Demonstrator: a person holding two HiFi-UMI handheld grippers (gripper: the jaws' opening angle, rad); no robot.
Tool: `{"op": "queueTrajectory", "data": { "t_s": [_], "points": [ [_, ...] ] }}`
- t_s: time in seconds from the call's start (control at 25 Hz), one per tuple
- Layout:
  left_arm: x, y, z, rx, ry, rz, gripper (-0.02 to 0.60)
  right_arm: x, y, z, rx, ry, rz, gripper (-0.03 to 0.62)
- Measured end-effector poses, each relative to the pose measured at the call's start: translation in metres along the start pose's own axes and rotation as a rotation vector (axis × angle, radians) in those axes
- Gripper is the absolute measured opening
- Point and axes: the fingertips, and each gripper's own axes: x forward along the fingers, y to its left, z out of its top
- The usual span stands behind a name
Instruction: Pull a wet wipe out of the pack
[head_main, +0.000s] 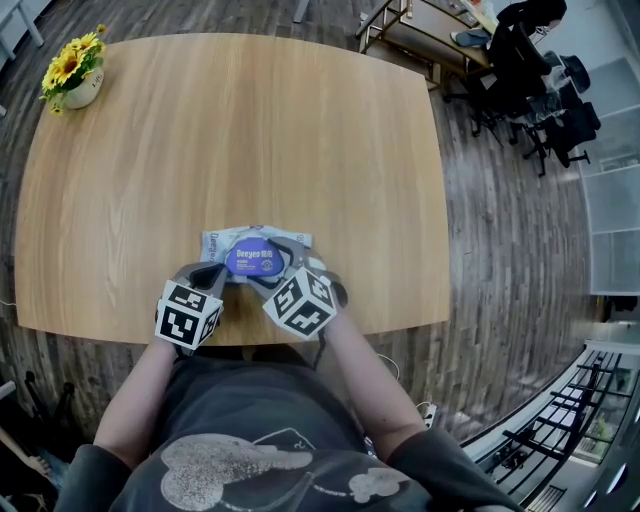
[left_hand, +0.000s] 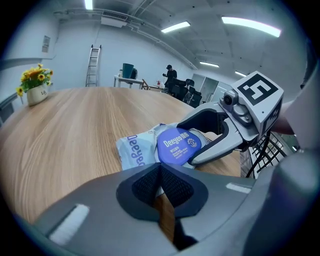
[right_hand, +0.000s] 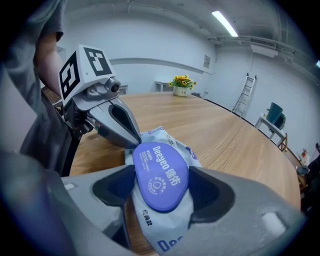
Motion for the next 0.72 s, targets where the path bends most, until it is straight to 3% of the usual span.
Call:
{"op": "queueTrajectory", "data": {
  "t_s": [0.72],
  "points": [
    [0.0006, 0.0006, -0.0022, -0.035, 0.002, 0.005, 0.017, 0.001, -0.0029, -0.0017, 0.047, -0.04, 0.116, 0.31]
  ]
}}
